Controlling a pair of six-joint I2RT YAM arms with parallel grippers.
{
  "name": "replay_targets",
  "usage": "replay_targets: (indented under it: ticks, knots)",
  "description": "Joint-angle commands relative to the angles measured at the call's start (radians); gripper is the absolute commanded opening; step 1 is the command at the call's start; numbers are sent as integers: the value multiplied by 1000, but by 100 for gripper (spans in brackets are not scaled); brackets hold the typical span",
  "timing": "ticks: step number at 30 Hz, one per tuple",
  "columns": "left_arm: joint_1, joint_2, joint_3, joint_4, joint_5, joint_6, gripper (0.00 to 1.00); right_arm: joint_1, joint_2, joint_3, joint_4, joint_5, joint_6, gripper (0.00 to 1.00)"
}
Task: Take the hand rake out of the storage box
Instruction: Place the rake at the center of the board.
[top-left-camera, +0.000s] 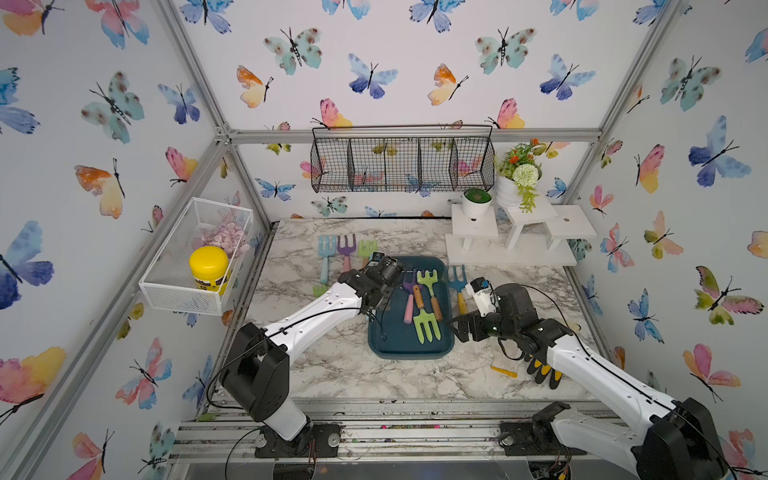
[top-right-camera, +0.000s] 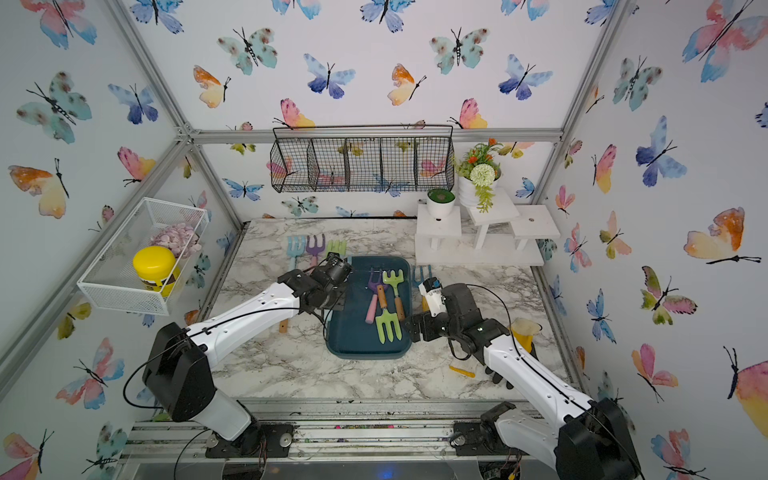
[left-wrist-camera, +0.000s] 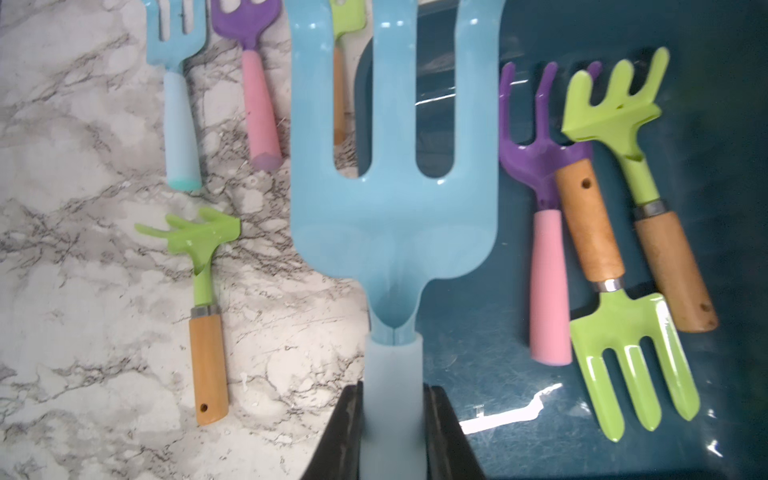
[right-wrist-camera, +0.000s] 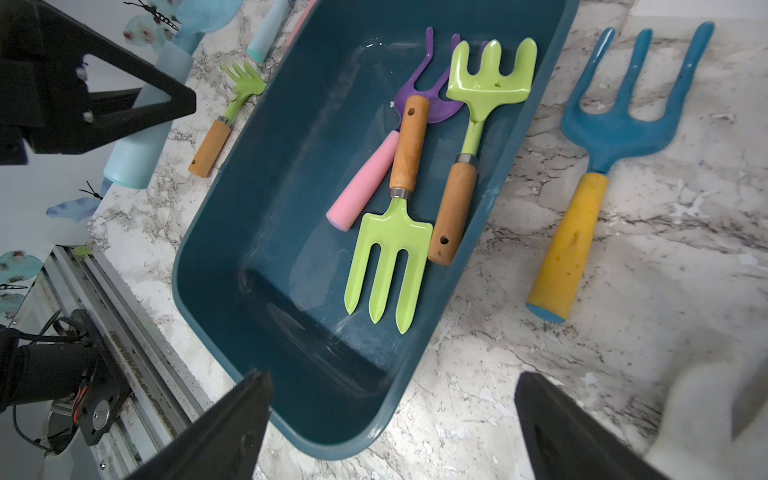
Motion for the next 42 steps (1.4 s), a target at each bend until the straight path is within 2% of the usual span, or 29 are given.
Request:
replay_targets:
  ticks: [1,11,18,27,42]
  knots:
    - [38,-88,-64,27,7,-25,8,7,-20,-12,0,3,5,98]
    - [149,-165,-223,98,68,11,8,10,-25,-12,-3,5,8,98]
    - [201,-115,-309,202,139,42,7,11,-19,-9,-7,10,9,98]
    - [204,2,-326,262,147,47,5,11,-11,-9,-4,17,8,98]
    - [253,162,-267,262,147,76,6,11,-2,-7,4,11,-3,98]
